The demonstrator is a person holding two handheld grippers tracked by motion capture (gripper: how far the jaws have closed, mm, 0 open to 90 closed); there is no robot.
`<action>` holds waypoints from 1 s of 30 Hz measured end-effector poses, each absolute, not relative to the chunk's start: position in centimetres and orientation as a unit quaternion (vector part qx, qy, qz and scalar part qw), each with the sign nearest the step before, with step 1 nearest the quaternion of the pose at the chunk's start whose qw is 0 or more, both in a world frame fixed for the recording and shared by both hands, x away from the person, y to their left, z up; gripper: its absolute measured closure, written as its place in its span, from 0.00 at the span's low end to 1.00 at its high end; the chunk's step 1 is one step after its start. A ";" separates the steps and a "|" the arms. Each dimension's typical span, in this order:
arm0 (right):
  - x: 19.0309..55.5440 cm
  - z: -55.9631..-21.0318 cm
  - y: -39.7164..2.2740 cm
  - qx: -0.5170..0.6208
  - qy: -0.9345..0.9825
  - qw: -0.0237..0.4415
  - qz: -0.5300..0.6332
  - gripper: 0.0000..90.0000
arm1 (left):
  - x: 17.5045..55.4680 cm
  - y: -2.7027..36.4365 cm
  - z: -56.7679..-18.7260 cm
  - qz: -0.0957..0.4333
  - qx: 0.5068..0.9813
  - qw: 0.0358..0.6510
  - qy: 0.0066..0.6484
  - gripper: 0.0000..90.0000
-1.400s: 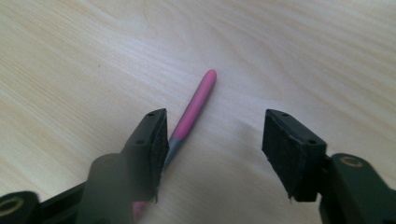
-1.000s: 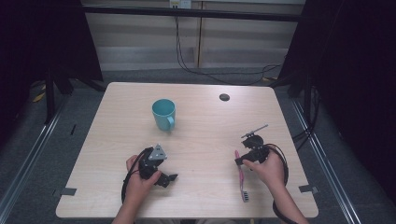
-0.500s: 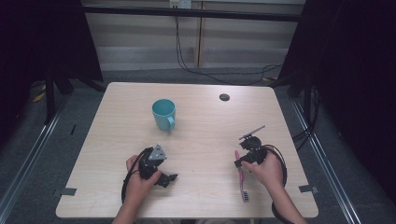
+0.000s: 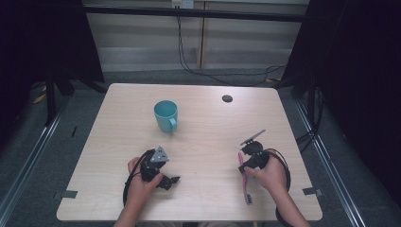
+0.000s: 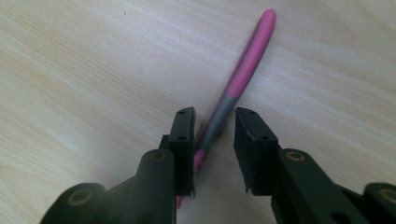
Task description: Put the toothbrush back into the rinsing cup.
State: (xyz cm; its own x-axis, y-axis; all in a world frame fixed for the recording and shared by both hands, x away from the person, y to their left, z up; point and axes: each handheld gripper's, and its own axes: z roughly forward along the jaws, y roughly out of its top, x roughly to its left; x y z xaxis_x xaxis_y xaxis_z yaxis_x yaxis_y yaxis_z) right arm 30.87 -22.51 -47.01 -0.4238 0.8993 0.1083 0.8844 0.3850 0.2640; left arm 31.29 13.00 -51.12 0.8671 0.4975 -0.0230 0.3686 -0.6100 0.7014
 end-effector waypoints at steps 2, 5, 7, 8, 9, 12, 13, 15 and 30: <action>30.8 -47.0 -22.5 0.537 0.831 0.028 0.144 0.81 | 31.3 13.0 -51.1 0.087 0.893 0.369 0.243 0.00; 30.8 -47.0 -22.5 0.536 0.832 0.032 0.139 0.87 | 31.3 13.0 -51.1 0.087 0.893 0.369 0.243 0.00; 30.9 -47.0 -22.5 0.533 0.834 0.036 0.136 0.90 | 31.3 13.0 -51.1 0.087 0.893 0.369 0.242 0.00; 30.9 -47.0 -22.5 0.534 0.834 0.037 0.136 0.92 | 31.3 13.0 -51.1 0.087 0.893 0.369 0.243 0.00; 30.9 -47.0 -22.5 0.535 0.833 0.038 0.137 0.93 | 31.3 13.0 -51.1 0.087 0.893 0.369 0.243 0.00; 31.0 -47.1 -22.5 0.531 0.835 0.042 0.138 0.93 | 31.3 13.0 -51.1 0.087 0.893 0.369 0.243 0.00; 31.1 -47.0 -22.5 0.528 0.837 0.041 0.136 0.94 | 31.3 13.0 -51.1 0.087 0.893 0.369 0.243 0.00; 31.1 -47.1 -22.4 0.526 0.838 0.044 0.137 0.94 | 31.3 13.0 -51.1 0.087 0.893 0.369 0.243 0.00; 31.3 -46.9 -22.2 0.496 0.856 0.051 0.135 0.94 | 31.3 13.0 -51.1 0.087 0.893 0.368 0.242 0.00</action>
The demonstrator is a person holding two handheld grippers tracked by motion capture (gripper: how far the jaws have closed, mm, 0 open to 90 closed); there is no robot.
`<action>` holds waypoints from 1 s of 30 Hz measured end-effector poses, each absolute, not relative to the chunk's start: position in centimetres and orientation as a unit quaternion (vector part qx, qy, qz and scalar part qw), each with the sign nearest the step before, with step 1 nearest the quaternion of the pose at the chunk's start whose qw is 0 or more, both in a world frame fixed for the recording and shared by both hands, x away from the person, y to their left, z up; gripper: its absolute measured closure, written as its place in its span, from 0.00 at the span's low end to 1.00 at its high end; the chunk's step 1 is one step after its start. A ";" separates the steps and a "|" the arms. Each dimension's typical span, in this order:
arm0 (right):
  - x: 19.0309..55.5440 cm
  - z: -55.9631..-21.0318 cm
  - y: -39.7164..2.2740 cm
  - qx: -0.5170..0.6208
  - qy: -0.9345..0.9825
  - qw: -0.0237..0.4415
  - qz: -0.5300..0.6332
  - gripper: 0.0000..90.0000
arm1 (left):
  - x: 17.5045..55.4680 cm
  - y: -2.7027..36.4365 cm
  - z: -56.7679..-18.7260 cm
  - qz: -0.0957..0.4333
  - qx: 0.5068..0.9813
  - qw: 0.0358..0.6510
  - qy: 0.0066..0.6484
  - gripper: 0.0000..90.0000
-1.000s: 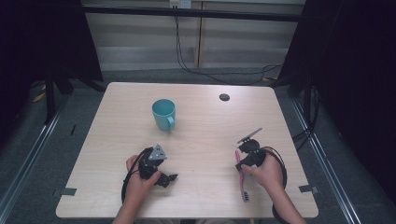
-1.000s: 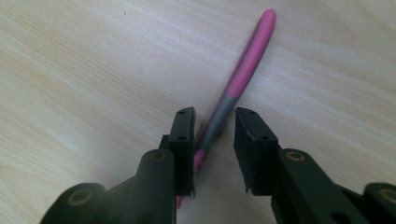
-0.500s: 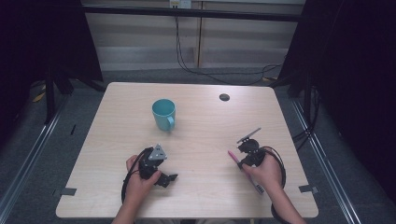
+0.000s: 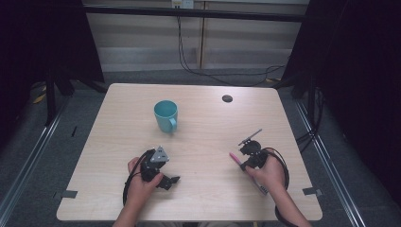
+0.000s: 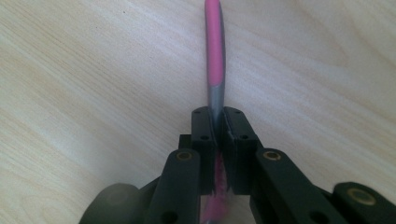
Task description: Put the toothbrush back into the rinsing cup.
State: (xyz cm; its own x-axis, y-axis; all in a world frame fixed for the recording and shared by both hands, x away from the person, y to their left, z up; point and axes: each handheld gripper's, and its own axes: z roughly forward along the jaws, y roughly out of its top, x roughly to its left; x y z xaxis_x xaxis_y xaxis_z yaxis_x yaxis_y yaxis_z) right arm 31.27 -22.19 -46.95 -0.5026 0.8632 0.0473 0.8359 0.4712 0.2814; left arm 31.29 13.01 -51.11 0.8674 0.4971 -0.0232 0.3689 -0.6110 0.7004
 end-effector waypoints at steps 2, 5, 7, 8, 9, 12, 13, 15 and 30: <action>31.4 -46.7 -22.1 0.491 0.858 0.053 0.141 0.94 | 31.3 13.0 -51.1 0.087 0.893 0.369 0.243 0.00; 31.5 -46.2 -22.2 0.490 0.857 0.046 0.150 0.94 | 31.3 13.0 -51.1 0.086 0.893 0.370 0.243 0.00; 31.5 -45.9 -22.1 0.487 0.859 0.047 0.152 0.94 | 31.2 13.0 -51.1 0.086 0.892 0.370 0.243 0.00; 31.5 -45.6 -22.1 0.488 0.858 0.044 0.155 0.94 | 31.2 13.0 -51.1 0.086 0.892 0.370 0.243 0.00; 31.5 -45.4 -22.1 0.484 0.860 0.045 0.157 0.94 | 31.2 13.0 -51.1 0.086 0.892 0.370 0.243 0.00; 31.5 -44.9 -22.0 0.481 0.861 0.049 0.160 0.94 | 31.2 13.0 -51.1 0.086 0.892 0.370 0.243 0.00; 31.5 -44.9 -22.0 0.480 0.860 0.047 0.164 0.94 | 31.2 13.0 -51.1 0.086 0.892 0.370 0.244 0.00; 31.6 -44.9 -21.9 0.476 0.862 0.049 0.166 0.94 | 31.2 13.0 -51.1 0.086 0.892 0.370 0.243 0.00; 32.0 -47.2 -21.8 0.485 0.859 0.047 0.156 0.94 | 31.2 13.0 -51.1 0.087 0.892 0.370 0.243 0.00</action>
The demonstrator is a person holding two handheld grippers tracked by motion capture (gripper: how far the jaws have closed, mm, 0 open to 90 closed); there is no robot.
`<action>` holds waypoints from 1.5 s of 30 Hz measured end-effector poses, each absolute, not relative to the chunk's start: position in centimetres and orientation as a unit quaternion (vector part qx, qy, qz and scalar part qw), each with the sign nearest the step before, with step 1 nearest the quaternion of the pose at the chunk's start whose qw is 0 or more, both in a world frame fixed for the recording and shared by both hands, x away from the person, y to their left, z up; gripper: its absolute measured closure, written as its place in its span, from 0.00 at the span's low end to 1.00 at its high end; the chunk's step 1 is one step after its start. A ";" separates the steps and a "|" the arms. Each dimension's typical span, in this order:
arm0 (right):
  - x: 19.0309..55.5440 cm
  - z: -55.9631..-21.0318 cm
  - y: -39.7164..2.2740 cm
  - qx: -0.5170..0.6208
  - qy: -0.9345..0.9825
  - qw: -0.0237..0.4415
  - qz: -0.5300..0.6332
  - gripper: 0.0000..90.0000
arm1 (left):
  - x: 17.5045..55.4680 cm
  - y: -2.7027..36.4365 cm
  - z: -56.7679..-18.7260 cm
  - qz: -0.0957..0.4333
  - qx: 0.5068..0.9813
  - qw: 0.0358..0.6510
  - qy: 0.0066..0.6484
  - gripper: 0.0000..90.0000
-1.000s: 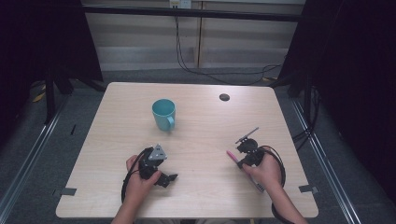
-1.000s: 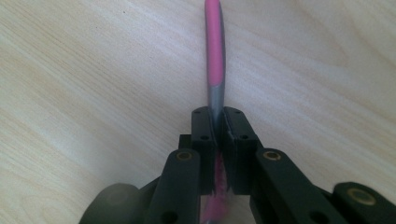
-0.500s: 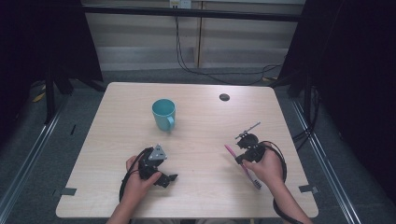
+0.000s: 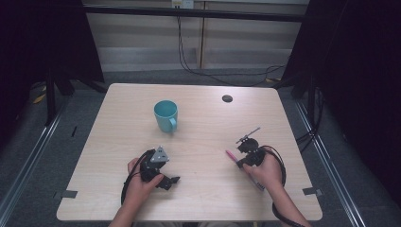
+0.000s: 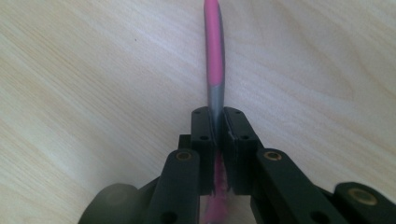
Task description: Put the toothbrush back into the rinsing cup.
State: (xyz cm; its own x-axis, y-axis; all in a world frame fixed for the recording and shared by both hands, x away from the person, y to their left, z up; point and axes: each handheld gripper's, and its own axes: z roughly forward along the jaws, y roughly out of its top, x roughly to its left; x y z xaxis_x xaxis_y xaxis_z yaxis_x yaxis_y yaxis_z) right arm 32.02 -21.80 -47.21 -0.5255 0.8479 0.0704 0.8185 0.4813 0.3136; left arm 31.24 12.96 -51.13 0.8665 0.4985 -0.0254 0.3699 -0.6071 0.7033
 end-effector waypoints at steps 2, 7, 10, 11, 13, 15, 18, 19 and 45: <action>31.9 -47.2 -21.9 0.487 0.857 0.051 0.158 0.94 | 31.2 13.0 -51.1 0.086 0.892 0.371 0.243 0.00; 31.9 -47.2 -22.2 0.493 0.855 0.049 0.154 0.86 | 31.2 13.0 -51.1 0.086 0.892 0.371 0.243 0.00; 31.8 -47.1 -22.4 0.492 0.857 0.046 0.148 0.86 | 31.3 13.0 -51.1 0.086 0.892 0.371 0.243 0.00; 31.8 -47.0 -22.5 0.491 0.858 0.046 0.147 0.85 | 31.2 13.0 -51.1 0.087 0.892 0.371 0.243 0.00; 31.5 -46.6 -22.8 0.491 0.858 0.045 0.143 0.84 | 31.2 13.0 -51.1 0.087 0.892 0.371 0.243 0.00; 31.1 -46.1 -23.0 0.488 0.861 0.049 0.131 0.84 | 31.2 13.0 -51.1 0.086 0.892 0.371 0.243 0.00; 30.4 -45.7 -23.5 0.489 0.862 0.047 0.127 0.82 | 31.2 13.0 -51.1 0.087 0.892 0.371 0.243 0.00; 30.2 -45.7 -23.6 0.489 0.862 0.048 0.122 0.82 | 31.2 13.0 -51.1 0.087 0.892 0.371 0.243 0.00; 30.0 -45.0 -22.1 0.475 0.869 0.025 0.136 0.79 | 31.2 13.0 -51.1 0.087 0.893 0.369 0.244 0.00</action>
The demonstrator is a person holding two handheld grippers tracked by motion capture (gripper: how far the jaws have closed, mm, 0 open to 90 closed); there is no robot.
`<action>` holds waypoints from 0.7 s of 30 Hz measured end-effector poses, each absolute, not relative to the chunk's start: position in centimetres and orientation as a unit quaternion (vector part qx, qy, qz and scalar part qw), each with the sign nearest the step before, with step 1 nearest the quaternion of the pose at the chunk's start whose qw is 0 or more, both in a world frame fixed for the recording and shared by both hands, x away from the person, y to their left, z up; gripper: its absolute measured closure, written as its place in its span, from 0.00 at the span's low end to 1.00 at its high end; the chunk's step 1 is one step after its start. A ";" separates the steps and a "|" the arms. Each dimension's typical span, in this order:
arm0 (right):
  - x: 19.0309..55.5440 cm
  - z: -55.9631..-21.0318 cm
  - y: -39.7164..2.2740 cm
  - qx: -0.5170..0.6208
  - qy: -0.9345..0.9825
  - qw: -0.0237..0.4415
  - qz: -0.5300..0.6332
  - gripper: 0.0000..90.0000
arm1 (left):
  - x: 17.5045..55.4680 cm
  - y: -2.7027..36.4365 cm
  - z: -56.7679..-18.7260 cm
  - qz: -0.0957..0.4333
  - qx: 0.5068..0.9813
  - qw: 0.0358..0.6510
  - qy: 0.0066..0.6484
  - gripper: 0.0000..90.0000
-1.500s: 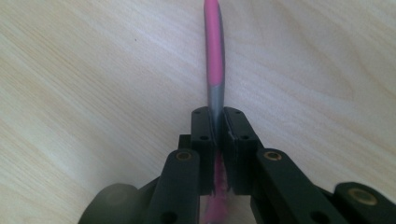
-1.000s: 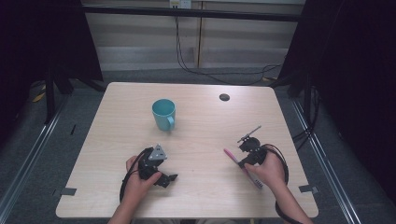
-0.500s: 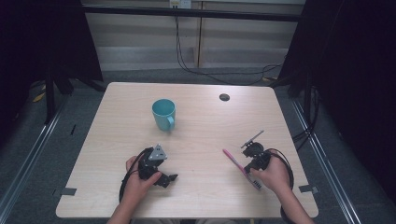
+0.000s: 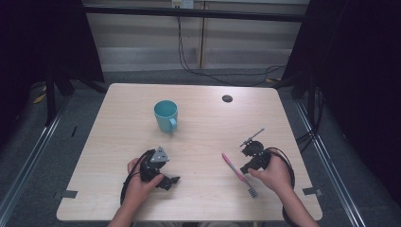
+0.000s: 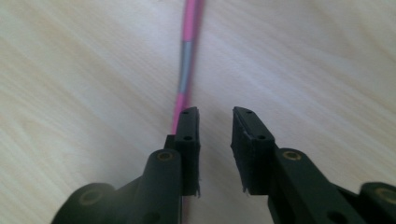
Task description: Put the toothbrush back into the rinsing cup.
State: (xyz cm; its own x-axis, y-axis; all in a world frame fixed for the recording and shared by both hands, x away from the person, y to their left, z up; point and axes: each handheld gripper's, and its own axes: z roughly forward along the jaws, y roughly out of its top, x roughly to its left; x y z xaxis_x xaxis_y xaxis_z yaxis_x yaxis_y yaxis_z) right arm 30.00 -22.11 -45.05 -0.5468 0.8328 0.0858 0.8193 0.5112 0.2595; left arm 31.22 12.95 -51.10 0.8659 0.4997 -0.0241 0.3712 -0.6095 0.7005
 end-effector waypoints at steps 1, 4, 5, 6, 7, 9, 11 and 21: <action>29.9 -45.2 -21.9 0.474 0.870 0.022 0.137 0.76 | 31.2 13.0 -51.1 0.087 0.893 0.369 0.244 0.00; 29.6 -45.7 -21.4 0.467 0.874 0.011 0.132 0.75 | 31.2 13.0 -51.1 0.087 0.893 0.369 0.244 0.00; 29.6 -45.9 -21.3 0.468 0.875 0.012 0.124 0.77 | 31.2 13.0 -51.1 0.087 0.893 0.369 0.244 0.00; 29.6 -46.1 -21.2 0.467 0.876 0.015 0.118 0.78 | 31.2 13.0 -51.1 0.087 0.893 0.369 0.244 0.00; 29.6 -46.5 -21.1 0.467 0.877 0.014 0.112 0.84 | 31.2 13.0 -51.1 0.087 0.893 0.369 0.244 0.00; 29.4 -46.7 -20.8 0.455 0.884 0.027 0.102 0.90 | 31.2 13.0 -51.1 0.087 0.893 0.369 0.244 0.00; 29.5 -46.7 -20.7 0.449 0.888 0.028 0.094 0.91 | 31.2 13.0 -51.1 0.087 0.893 0.369 0.244 0.00; 30.2 -45.1 -21.2 0.427 0.896 0.040 0.110 0.91 | 31.2 12.9 -51.1 0.087 0.893 0.367 0.245 0.00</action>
State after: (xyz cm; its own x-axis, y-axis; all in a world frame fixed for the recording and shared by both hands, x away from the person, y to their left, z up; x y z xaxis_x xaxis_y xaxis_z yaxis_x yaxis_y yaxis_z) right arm 30.24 -21.16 -45.08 -0.6313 0.7752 0.0217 0.7575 0.6104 0.2315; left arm 31.24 12.87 -51.07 0.8649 0.5013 -0.0246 0.3740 -0.6111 0.6976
